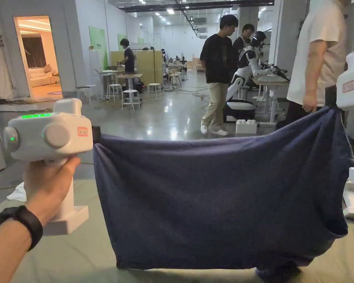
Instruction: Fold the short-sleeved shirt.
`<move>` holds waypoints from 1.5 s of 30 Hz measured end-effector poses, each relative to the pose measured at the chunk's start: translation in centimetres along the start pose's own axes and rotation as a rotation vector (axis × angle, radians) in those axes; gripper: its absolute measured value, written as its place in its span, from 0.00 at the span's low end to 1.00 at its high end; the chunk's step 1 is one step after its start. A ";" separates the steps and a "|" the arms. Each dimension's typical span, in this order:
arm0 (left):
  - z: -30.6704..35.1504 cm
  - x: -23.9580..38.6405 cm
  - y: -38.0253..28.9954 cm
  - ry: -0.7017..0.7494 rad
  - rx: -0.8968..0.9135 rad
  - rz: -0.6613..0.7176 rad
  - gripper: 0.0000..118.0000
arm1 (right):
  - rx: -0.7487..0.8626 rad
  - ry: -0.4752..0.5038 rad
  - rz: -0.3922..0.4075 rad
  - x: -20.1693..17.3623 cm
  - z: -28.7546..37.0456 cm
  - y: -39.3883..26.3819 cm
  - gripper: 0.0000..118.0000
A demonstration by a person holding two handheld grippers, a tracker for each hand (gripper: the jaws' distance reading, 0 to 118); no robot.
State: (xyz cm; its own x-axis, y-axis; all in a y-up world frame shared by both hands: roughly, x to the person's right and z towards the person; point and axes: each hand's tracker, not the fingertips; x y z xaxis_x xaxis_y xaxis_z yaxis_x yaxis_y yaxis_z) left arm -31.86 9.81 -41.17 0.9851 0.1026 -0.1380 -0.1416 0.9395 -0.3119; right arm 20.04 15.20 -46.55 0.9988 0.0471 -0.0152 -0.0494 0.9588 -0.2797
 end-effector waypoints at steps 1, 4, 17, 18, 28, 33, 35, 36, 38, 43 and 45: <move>-0.5 -0.4 -2.0 -0.011 -0.041 0.030 0.03 | -0.010 -0.003 0.000 -0.1 -0.1 -1.4 0.01; -0.4 -1.4 -7.4 -0.042 -0.117 0.087 0.03 | -0.069 0.020 0.037 -0.1 -0.2 -6.7 0.01; 15.1 -5.1 -24.7 -0.177 -0.224 0.025 0.03 | -0.137 0.200 -0.053 3.4 18.5 -24.8 0.01; 16.9 -5.5 -26.5 -0.175 -0.238 0.048 0.03 | -0.159 0.185 -0.063 3.7 20.4 -26.9 0.01; 24.6 -6.9 -40.0 -0.147 -0.445 0.112 0.03 | -0.403 0.133 -0.201 4.2 30.1 -43.0 0.01; 23.6 -7.6 -43.1 -0.092 -0.599 0.142 0.27 | -0.491 0.076 -0.199 4.3 29.3 -47.0 0.07; 23.5 -8.1 -42.8 -0.098 -0.599 0.165 0.76 | -0.512 0.077 -0.222 4.9 28.9 -47.5 0.51; 24.0 -8.4 -42.2 -0.079 -0.546 0.185 0.80 | -0.521 0.063 -0.246 5.3 28.8 -47.6 0.58; 25.0 -8.3 -40.4 -0.072 -0.471 0.170 0.80 | -0.481 0.039 -0.265 5.8 29.1 -46.9 0.56; 31.5 -4.3 -31.4 -0.038 -0.007 -0.092 0.80 | -0.256 0.019 -0.254 6.0 31.6 -40.2 0.56; 34.4 -2.5 -28.3 -0.027 0.157 -0.142 0.80 | -0.128 0.020 -0.222 5.3 33.4 -37.1 0.56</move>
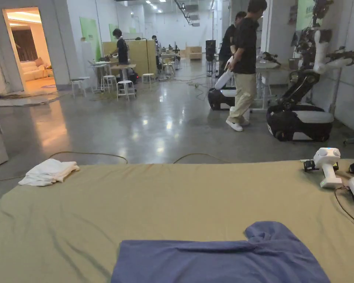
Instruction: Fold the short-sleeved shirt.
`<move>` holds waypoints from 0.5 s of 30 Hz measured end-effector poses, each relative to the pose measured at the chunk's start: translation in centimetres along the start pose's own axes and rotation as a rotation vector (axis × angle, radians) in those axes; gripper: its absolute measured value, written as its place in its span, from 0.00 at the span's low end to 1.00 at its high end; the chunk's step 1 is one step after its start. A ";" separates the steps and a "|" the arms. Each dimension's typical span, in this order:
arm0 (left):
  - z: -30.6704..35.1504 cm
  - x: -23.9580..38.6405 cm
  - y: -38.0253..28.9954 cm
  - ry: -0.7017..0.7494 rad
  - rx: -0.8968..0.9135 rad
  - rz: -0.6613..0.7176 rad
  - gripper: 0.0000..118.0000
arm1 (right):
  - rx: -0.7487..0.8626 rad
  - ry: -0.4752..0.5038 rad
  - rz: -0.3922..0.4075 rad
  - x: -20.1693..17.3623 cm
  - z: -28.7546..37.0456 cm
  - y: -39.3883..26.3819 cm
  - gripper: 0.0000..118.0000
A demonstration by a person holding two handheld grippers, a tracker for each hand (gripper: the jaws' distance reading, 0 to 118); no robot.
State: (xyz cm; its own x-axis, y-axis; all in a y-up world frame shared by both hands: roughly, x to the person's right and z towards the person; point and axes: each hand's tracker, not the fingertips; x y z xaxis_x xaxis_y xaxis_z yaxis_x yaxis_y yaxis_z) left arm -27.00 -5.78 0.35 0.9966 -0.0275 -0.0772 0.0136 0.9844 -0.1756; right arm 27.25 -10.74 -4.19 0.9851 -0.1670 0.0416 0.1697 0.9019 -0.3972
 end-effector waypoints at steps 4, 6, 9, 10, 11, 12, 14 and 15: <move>4.1 3.1 5.7 0.132 0.167 -0.042 0.79 | 0.263 0.080 0.074 -5.4 5.9 4.6 0.56; 5.2 3.9 7.2 0.122 0.214 -0.041 0.78 | 0.341 0.112 0.134 -7.2 7.5 5.8 0.55; 7.4 5.0 8.6 0.078 0.313 -0.048 0.71 | 0.416 0.091 0.196 -9.6 9.0 7.1 0.52; 7.7 5.4 8.9 0.102 0.306 -0.071 0.63 | 0.408 0.100 0.202 -10.1 9.3 7.4 0.46; 8.0 5.8 9.1 0.100 0.321 -0.100 0.40 | 0.413 0.105 0.205 -10.2 9.1 7.4 0.23; 8.2 6.1 9.2 0.114 0.330 -0.113 0.13 | 0.433 0.103 0.200 -10.5 9.2 7.2 0.06; 8.1 6.2 9.0 0.111 0.340 -0.113 0.01 | 0.416 0.119 0.184 -10.9 9.2 7.3 0.00; 7.9 6.2 9.1 0.056 0.310 -0.107 0.00 | 0.411 0.118 0.186 -10.4 8.6 7.0 0.00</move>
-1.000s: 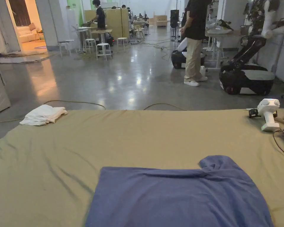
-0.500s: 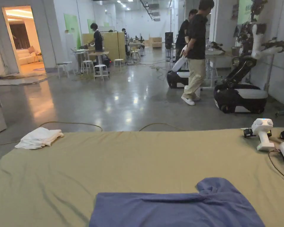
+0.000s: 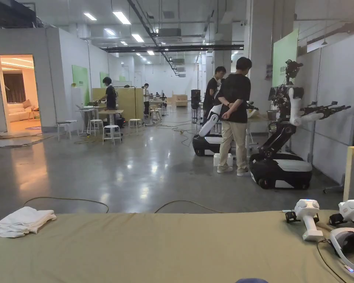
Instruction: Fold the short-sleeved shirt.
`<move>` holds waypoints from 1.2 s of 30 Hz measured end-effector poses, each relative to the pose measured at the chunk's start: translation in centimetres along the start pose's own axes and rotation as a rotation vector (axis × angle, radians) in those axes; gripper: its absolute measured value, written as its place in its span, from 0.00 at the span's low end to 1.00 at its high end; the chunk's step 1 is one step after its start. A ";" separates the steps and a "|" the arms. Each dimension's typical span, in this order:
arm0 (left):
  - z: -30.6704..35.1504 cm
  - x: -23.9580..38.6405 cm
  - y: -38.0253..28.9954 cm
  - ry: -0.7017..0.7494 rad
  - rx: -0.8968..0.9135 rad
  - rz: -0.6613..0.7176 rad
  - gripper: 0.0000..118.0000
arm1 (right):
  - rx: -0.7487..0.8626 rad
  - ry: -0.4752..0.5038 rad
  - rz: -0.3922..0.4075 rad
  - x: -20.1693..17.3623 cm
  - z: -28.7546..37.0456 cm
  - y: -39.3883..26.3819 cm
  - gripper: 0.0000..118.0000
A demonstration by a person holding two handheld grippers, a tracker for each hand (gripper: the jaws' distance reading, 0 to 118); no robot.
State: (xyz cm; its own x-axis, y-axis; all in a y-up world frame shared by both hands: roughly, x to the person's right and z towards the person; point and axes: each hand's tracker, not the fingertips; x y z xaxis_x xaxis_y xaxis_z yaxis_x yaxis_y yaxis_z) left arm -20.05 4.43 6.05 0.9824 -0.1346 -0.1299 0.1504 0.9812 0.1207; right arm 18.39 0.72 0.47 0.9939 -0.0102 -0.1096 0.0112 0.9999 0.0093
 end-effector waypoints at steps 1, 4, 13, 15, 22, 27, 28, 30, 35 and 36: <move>-0.1 0.1 -0.1 0.011 0.002 0.004 0.00 | 0.003 -0.001 0.002 -0.2 -0.1 -0.2 0.00; -0.6 0.2 -0.4 -0.006 -0.015 0.011 0.00 | -0.027 -0.008 0.032 -0.7 -0.7 -0.1 0.00; -2.3 -1.0 -2.5 -0.054 -0.127 0.110 0.00 | -0.031 0.014 0.029 -0.7 -1.1 -0.7 0.00; -3.1 -1.7 -4.2 -0.096 -0.233 0.143 0.00 | -0.064 0.035 -0.003 -0.5 -1.3 -1.2 0.00; -6.9 -5.3 -19.4 -0.169 -0.795 0.252 0.68 | -0.205 0.061 -0.069 -0.1 -1.9 -4.6 0.00; -8.6 -5.3 -28.5 -0.170 -1.075 0.274 0.68 | -0.289 0.058 -0.125 0.8 -2.0 -6.9 0.00; -8.8 -5.2 -29.7 -0.180 -1.119 0.295 0.68 | -0.303 0.059 -0.136 1.2 -1.9 -7.4 0.00; -9.1 -4.5 -31.0 -0.199 -1.162 0.264 0.67 | -0.324 0.046 -0.134 1.7 -1.7 -7.9 0.00; -10.9 -3.0 -32.8 -0.211 -1.255 0.146 0.22 | -0.366 0.002 -0.143 2.9 -1.4 -9.0 0.00; -11.3 -2.9 -33.1 -0.212 -1.252 0.152 0.10 | -0.371 -0.005 -0.149 2.7 -1.3 -8.9 0.00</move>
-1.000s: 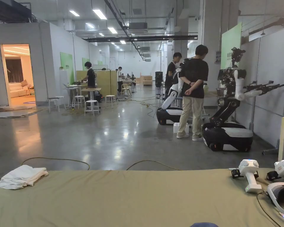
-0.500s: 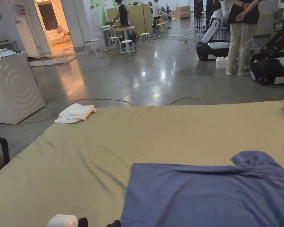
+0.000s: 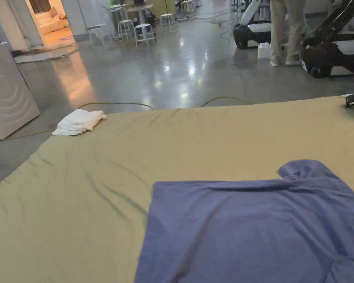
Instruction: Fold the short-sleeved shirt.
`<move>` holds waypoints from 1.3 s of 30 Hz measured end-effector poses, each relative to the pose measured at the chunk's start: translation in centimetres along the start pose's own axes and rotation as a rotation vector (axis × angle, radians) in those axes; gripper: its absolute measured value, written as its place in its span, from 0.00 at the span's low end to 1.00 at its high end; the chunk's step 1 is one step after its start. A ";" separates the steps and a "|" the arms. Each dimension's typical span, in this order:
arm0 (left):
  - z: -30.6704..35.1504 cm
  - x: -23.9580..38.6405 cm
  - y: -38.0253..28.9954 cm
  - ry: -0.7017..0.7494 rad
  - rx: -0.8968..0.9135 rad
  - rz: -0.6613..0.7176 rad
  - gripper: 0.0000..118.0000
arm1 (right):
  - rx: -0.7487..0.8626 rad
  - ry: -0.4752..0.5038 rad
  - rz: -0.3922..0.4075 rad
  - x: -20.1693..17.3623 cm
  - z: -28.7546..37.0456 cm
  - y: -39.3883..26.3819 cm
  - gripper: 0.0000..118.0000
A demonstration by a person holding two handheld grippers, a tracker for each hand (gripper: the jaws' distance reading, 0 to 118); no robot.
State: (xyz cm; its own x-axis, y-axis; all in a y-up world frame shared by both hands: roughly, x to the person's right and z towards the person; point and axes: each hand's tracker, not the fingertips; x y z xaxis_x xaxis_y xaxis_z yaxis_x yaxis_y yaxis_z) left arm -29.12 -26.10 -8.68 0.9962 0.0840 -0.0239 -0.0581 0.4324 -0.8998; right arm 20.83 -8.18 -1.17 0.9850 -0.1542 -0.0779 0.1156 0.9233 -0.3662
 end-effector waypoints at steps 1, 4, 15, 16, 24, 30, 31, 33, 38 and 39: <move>-0.3 0.1 0.4 -0.011 -0.001 0.007 0.10 | -0.007 -0.010 -0.006 0.2 0.0 -0.2 0.00; -0.9 0.6 0.9 0.004 -0.040 -0.029 0.09 | -0.060 -0.066 0.006 1.1 -0.2 -0.9 0.00; -1.4 1.2 1.0 0.072 -0.077 -0.083 0.09 | -0.605 -0.169 -0.225 11.4 -10.3 -11.3 0.63; -1.4 1.2 1.1 0.073 -0.079 -0.081 0.09 | -0.643 -0.196 -0.190 12.0 -11.5 -12.3 0.63; -1.4 1.1 0.8 0.047 -0.087 -0.055 0.09 | -0.651 -0.157 -0.166 11.3 -11.6 -12.2 0.05; 1.9 0.6 1.5 -0.039 -0.025 0.017 0.09 | -0.592 -0.143 -0.092 10.3 -10.4 -9.8 0.02; 2.7 0.3 2.2 -0.068 0.014 0.052 0.09 | -0.542 -0.113 -0.109 10.2 -10.4 -8.6 0.02; 4.0 0.0 4.3 -0.072 0.084 0.066 0.09 | -0.510 -0.105 -0.119 10.0 -11.5 -6.6 0.02; 2.4 -0.1 13.0 -0.059 0.157 0.030 0.09 | -0.460 -0.099 -0.087 9.0 -18.6 -1.4 0.02; 1.5 -0.1 14.6 -0.060 0.165 0.027 0.09 | -0.459 -0.099 -0.087 9.0 -20.2 -0.7 0.02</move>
State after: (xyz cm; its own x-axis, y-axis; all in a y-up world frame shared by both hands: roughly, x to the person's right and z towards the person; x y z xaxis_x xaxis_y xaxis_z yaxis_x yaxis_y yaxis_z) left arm -30.15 -18.46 -21.12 0.9887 0.1490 -0.0163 -0.0993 0.5700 -0.8156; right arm 27.05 -17.32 -20.34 0.9841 -0.1697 0.0519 0.1519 0.6544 -0.7408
